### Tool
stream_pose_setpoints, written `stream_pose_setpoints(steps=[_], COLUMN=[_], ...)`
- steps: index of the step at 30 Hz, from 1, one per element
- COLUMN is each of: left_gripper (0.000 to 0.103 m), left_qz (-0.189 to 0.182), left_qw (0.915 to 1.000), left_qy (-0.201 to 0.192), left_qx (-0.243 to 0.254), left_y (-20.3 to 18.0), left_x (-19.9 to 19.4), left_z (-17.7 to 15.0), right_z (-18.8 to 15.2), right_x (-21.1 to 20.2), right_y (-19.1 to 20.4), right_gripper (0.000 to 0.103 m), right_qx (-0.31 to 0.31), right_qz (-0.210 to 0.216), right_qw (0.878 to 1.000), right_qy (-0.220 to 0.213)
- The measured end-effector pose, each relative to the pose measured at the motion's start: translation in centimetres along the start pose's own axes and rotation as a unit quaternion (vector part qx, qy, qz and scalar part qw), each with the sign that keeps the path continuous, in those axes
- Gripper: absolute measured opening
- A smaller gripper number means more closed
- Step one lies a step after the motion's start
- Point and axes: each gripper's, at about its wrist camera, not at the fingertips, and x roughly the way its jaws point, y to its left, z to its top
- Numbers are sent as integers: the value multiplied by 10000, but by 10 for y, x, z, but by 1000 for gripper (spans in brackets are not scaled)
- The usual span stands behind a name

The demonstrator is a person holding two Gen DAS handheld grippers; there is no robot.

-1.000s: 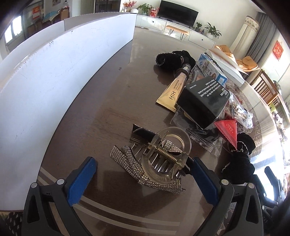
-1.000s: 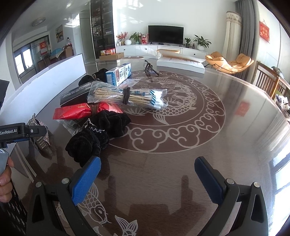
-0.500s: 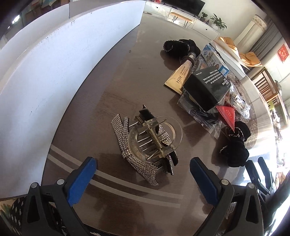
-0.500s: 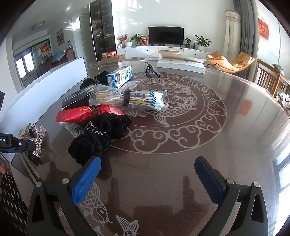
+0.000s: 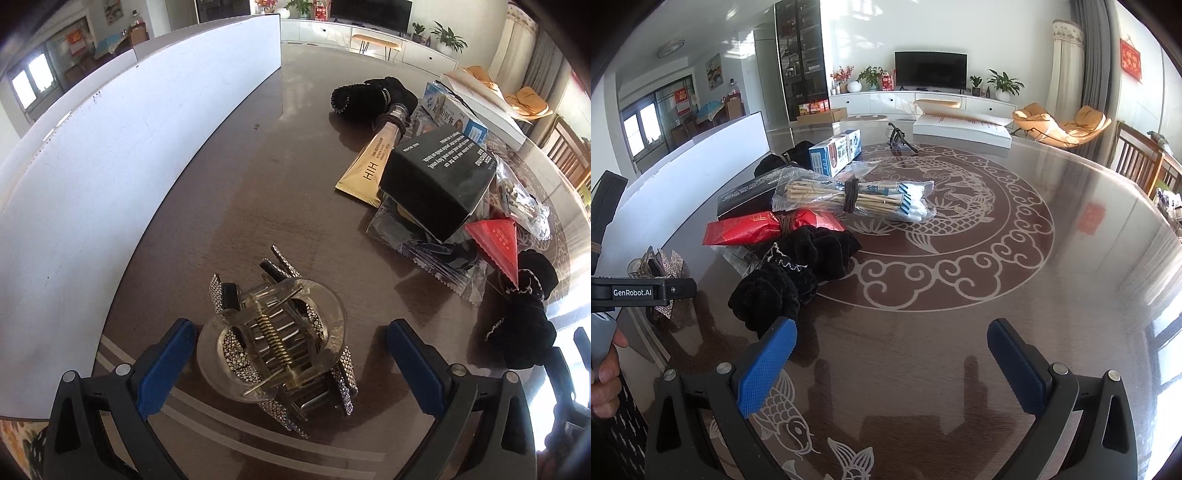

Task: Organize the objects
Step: 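Move the left gripper toward the clear acrylic rhinestone-strapped item, then close the left gripper on the rhinestone item while the right gripper grasps the black velvet pouch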

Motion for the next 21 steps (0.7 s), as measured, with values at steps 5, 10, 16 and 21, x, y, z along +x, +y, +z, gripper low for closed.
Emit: stream_pose_setpoints(steps=[5,10,16,21], left_gripper=[103,103,103,103], left_qz=[15,24,37,40], left_qw=[9999,9998,9996,9996], left_qy=[-146,-209,-262,-274], left_qx=[-31,-30,-29,-29], left_y=[-4,-7,-8,-8], left_x=[2,3,4,3], left_z=[1,1,1,-1], right_z=[0,0,0,-1], right_x=[1,2,1,1], right_y=[0,0,0,0], right_gripper=[103,103,103,103], right_qx=[-2,-21,-10,-8], right_qz=[-51,-76,-90,-90], right_qw=[10000,10000,10000,10000], right_qy=[17,51,41,39])
